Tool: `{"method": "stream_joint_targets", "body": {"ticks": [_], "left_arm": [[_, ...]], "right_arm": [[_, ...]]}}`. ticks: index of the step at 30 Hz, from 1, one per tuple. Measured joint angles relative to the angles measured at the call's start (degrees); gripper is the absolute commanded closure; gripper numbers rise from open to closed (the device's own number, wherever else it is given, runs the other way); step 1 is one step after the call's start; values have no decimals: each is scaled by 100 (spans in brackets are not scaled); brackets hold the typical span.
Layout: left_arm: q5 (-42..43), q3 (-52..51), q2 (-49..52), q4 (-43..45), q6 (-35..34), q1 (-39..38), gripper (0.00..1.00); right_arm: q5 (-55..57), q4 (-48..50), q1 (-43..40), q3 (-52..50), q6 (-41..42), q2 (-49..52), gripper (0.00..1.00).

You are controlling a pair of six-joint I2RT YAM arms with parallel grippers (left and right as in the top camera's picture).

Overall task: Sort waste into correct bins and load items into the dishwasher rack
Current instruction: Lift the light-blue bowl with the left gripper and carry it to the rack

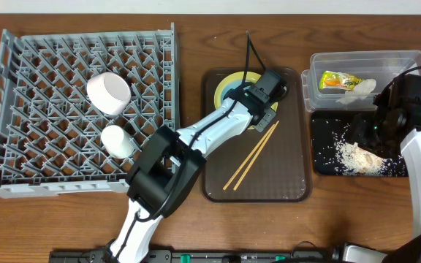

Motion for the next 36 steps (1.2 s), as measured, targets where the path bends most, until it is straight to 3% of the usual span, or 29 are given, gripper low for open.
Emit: {"method": "stream_joint_targets", "body": {"ticks": [6, 11, 17, 25, 31, 36], "left_arm": [[46, -2, -540, -385, -20, 24, 94], [546, 0, -1624, -586, -39, 442, 94], [1862, 46, -2404, -568, -129, 1915, 94], [4249, 50, -2238, -446, -221, 4111, 94], [5884, 50, -2046, 313, -535, 5235, 94], [7300, 55, -1539, 1976, -1744, 5901, 94]], "right_arm": [[0, -7, 0, 0, 2, 0, 45], [0, -7, 0, 0, 2, 0, 45], [0, -9, 0, 0, 2, 0, 46], [2, -9, 0, 0, 2, -2, 46], [0, -7, 0, 0, 2, -4, 46], [0, -13, 0, 0, 2, -20, 46]]}}
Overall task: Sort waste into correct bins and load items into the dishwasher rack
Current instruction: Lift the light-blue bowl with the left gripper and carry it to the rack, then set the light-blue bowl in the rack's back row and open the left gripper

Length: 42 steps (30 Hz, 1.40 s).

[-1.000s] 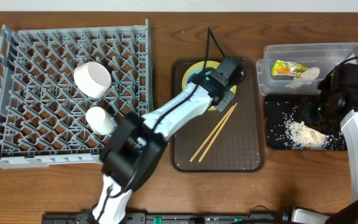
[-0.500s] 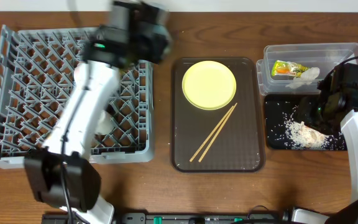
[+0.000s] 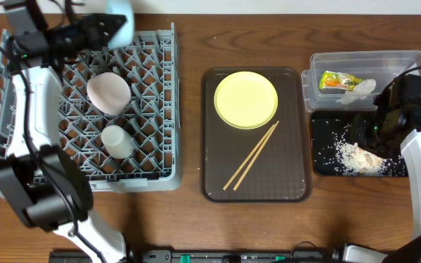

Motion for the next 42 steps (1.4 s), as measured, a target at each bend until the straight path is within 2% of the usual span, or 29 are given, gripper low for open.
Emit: {"method": "stream_joint_targets", "body": {"ticks": [7, 12, 19, 42], "left_arm": [[656, -4, 1032, 1816, -2120, 435, 94], [750, -4, 1399, 1976, -2806, 474, 94], [852, -4, 1445, 2009, -3080, 348, 94], [907, 28, 1808, 1834, -3123, 479, 94]], "right_arm": [[0, -39, 0, 0, -2, -2, 47], [0, -37, 0, 0, 0, -2, 46], [0, -37, 0, 0, -2, -2, 47], [0, -157, 0, 0, -2, -4, 48]]}}
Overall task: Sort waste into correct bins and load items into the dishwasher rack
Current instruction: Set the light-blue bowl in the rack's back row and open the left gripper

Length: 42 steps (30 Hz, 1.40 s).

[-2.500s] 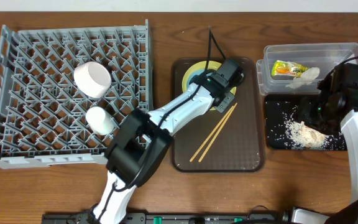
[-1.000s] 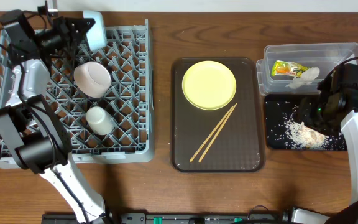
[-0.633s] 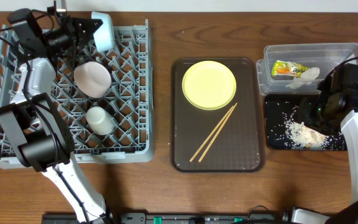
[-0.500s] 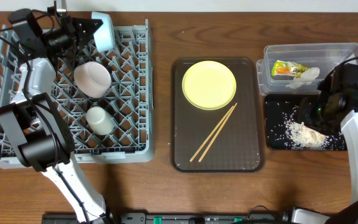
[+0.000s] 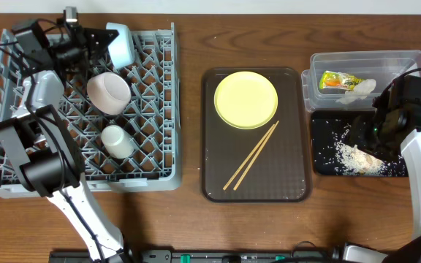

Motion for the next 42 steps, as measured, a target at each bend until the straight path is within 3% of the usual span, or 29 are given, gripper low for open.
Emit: {"method": "stream_joint_targets", "body": {"ticks": [4, 6, 9, 13, 15, 28, 35, 39, 42], "left_arm": [[-85, 0, 11, -133, -22, 131, 93], [-92, 0, 35, -155, -13, 173, 84], [-313, 0, 79, -175, 11, 304, 67], [-507, -7, 170, -184, 31, 540, 30], [-551, -15, 181, -190, 17, 625, 20], [-855, -17, 68, -199, 0, 1019, 12], [-1073, -17, -667, -470, 149, 1161, 8], [-1451, -9, -1414, -2000, 890, 973, 7], [-2288, 2, -1965, -3453, 1655, 647, 7]], "right_arm": [[0, -9, 0, 0, 0, 0, 48], [0, -9, 0, 0, 0, 0, 48], [0, -11, 0, 0, 2, 0, 48], [-4, -11, 0, 0, 2, 0, 48], [-20, -13, 0, 0, 0, 0, 48], [-26, -7, 0, 0, 0, 0, 48], [-28, 7, 0, 0, 2, 0, 47], [-39, 50, 0, 0, 2, 0, 46], [-44, 63, 0, 0, 0, 0, 45]]}}
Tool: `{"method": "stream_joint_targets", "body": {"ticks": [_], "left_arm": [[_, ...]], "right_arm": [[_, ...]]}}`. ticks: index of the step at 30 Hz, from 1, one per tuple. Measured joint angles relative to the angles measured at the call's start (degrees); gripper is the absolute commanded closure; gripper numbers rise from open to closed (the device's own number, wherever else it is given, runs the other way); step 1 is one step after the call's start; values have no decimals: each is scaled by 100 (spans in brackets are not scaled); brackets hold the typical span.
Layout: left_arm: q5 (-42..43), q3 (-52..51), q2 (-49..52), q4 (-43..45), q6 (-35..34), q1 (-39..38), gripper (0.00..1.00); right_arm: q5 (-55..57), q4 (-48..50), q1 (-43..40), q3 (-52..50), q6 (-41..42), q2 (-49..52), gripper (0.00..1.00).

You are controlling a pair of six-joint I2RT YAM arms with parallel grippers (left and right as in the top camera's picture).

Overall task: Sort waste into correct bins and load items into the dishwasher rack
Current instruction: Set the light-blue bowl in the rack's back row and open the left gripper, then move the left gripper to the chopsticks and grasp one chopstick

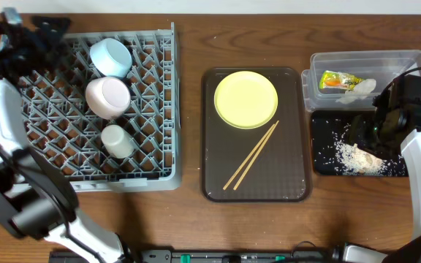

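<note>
A light blue cup (110,56) lies in the back row of the grey dishwasher rack (163,102), next to a white bowl (107,96) and a small white cup (116,140). My left gripper (52,33) is at the rack's far left corner, open and empty, a short way left of the blue cup. A yellow plate (245,99) and a pair of chopsticks (251,155) rest on the brown tray (218,186). My right gripper (364,130) hangs over the black tray (327,164) of spilled rice; its fingers are too dark to read.
A clear plastic bin (408,58) at the back right holds a wrapper (336,81) and crumpled paper (360,86). A lump of food waste (364,157) lies on the black tray. The left arm runs along the rack's left side.
The blue cup was in my left gripper over the rack's back row; now it lies in the rack. The gripper has let go and sits further left. The right arm has not moved.
My left gripper was first down at the yellow plate on the brown tray. Then it held the blue cup high over the rack's back edge, then lower over the back row. Now the cup rests in the rack and the gripper is clear of it.
</note>
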Motion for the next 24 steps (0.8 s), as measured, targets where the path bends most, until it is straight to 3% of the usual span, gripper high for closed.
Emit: {"method": "stream_joint_targets", "body": {"ticks": [5, 11, 18, 24], "left_arm": [[-1694, -4, -739, -1497, 1010, -905, 7], [-3106, -2, -1233, -2347, 1458, -2321, 7], [-4065, -15, -1178, -3246, 1674, -4083, 7], [-4404, -533, -977, -3329, 1821, -5268, 7]], "right_arm": [[0, 22, 0, 0, 2, -2, 43], [0, 48, 0, 0, -2, -2, 42], [-2, 44, 0, 0, -2, -2, 40], [0, 46, 0, 0, -2, -2, 40]]}}
